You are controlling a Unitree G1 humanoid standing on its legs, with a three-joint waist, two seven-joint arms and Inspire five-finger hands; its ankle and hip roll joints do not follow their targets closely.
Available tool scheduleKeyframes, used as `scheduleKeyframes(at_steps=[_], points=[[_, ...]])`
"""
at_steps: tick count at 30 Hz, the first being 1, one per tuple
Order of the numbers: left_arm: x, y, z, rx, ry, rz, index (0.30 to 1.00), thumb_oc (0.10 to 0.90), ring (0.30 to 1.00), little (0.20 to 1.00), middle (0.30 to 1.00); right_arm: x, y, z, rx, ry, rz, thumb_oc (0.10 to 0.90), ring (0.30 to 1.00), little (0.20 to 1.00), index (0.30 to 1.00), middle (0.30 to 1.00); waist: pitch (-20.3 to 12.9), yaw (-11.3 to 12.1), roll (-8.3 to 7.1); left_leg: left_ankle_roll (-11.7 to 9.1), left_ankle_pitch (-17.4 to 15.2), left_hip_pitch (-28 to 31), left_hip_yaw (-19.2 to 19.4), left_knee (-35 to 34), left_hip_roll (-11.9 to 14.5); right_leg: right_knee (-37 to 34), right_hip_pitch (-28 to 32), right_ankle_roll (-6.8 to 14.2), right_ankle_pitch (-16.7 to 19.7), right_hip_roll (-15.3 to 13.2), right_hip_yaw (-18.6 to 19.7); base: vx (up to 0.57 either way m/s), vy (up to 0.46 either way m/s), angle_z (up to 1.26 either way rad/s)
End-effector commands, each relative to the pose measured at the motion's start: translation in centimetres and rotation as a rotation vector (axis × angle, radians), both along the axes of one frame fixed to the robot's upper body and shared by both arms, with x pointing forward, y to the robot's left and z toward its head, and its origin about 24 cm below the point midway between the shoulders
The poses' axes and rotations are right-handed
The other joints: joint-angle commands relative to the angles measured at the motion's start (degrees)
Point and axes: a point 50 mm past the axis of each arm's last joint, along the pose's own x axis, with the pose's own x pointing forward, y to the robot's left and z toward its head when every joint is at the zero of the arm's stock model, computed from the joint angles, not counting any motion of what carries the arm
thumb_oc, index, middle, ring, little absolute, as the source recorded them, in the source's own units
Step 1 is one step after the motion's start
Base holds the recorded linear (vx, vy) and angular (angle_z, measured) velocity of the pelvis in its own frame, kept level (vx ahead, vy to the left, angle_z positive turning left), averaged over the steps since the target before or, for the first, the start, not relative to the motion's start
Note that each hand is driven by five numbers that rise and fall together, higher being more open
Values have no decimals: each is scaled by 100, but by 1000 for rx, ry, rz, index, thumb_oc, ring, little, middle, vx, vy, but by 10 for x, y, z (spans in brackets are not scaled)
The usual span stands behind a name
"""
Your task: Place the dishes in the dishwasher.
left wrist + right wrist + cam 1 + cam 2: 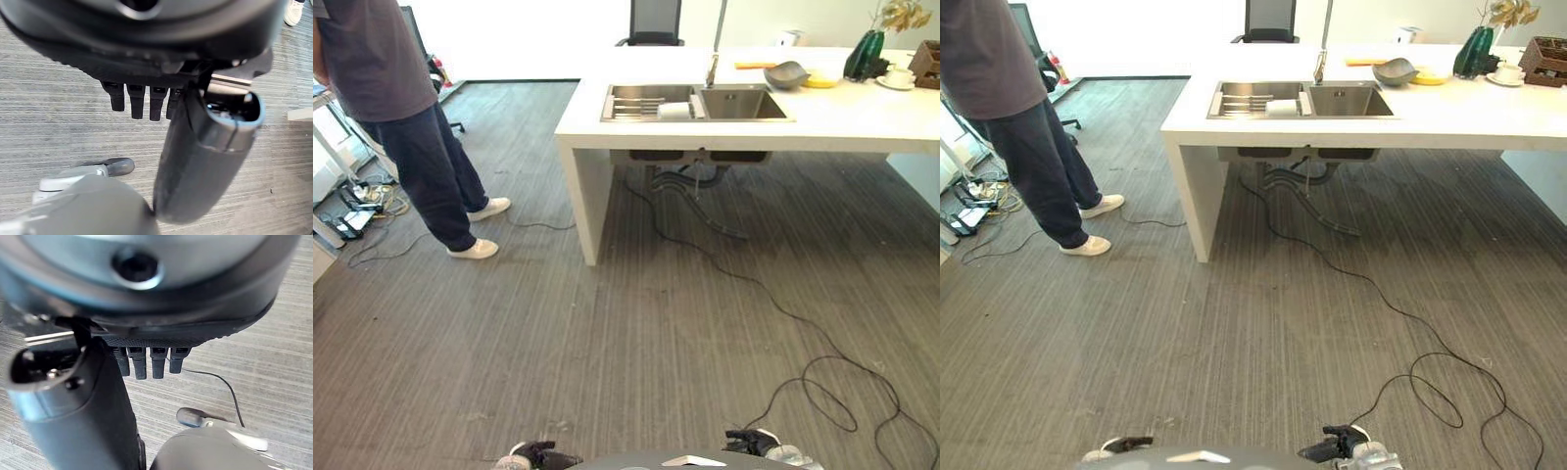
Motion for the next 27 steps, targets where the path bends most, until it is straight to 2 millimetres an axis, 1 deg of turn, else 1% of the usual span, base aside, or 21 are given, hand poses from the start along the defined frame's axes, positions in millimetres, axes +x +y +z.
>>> scheduleKeyframes(at_steps=[1,8,11,15,27], points=[[17,-6,1,-25,-31,35,900,800,900,900,900,14,-3,4,1,-45,-44,800,900,900,900,900,48,-39,-169,-462,-174,-34,-234,-2,-89,-247,-39,747,244,-262,232,0,0,0],[9,-10,-1,-38,0,24,900,800,900,900,900,5,-2,1,28,-34,-124,800,900,900,900,900,42,-83,-144,-467,-181,-4,-202,-2,-85,-247,-23,750,239,-263,252,1,1,-2],[12,-11,0,-44,-11,10,900,800,900,900,900,3,-2,1,35,-35,-146,800,900,900,900,900,43,-100,-133,-471,-191,10,-186,-2,-83,-247,-15,748,234,-258,251,0,0,0],[11,-12,-1,-47,-10,9,900,800,900,900,900,1,-4,1,29,-32,-147,800,900,900,900,900,36,-116,-129,-464,-204,27,-176,-2,-85,-247,-11,736,235,-254,270,0,0,0],[4,-4,-1,-20,1,53,900,800,900,900,900,2,-2,1,26,-38,-135,800,900,900,900,900,81,-98,-139,-460,-210,48,-187,-2,-69,-247,-7,710,233,-233,281,2,-5,-1]])
